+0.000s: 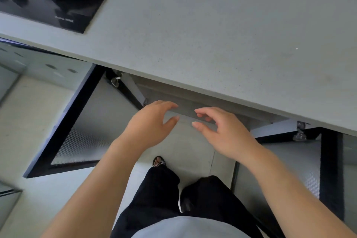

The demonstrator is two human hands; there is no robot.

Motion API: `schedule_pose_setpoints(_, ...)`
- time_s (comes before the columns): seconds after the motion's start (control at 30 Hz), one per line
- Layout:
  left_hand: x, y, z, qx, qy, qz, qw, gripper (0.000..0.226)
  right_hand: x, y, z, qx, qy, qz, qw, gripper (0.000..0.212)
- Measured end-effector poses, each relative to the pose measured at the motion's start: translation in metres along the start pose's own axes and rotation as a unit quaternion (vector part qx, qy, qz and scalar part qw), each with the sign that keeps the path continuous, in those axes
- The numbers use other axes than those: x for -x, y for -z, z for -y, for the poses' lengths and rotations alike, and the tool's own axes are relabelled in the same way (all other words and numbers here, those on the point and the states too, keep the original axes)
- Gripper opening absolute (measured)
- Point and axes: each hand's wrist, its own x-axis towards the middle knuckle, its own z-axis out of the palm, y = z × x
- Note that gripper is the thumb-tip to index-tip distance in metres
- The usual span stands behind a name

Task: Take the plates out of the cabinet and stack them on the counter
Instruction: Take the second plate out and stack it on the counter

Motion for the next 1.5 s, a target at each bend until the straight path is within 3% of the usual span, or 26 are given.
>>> schedule_pose_setpoints(0.23, -0.06, -0.077, 0.057, 0.0, -0.004, -0.02, 1.0, 0.04, -0.067, -0.075, -0.068, 0.009, 0.015, -0.012, 1.0, 0.039)
schedule_pose_setpoints(0.37, -0.11, -0.123, 0.093, 0.048, -0.007, -0.031, 0.998, 0.036, -0.117, -0.115, -0.122, 0.018, 0.021, -0.051, 0.998, 0.037)
schedule_pose_setpoints(0.57, -0.183, -0.203, 0.152, -0.002, -0.052, -0.07, 0.996, 0.037, -0.186, -0.169, -0.213, 0.035, 0.043, -0.127, 0.99, 0.035)
schedule_pose_setpoints(0.83, -0.246, -0.308, 0.19, -0.023, -0.112, -0.148, 0.982, 0.04, -0.244, -0.199, -0.315, 0.151, 0.085, -0.175, 0.969, 0.034)
schedule_pose_setpoints(1.1, -0.271, -0.35, 0.203, -0.033, -0.101, -0.159, 0.982, 0.06, -0.266, -0.189, -0.35, 0.184, 0.103, -0.223, 0.952, 0.033)
schedule_pose_setpoints(1.5, -0.289, -0.354, 0.229, -0.053, -0.118, -0.177, 0.976, 0.061, -0.322, -0.156, -0.359, 0.227, 0.154, -0.366, 0.889, 0.026)
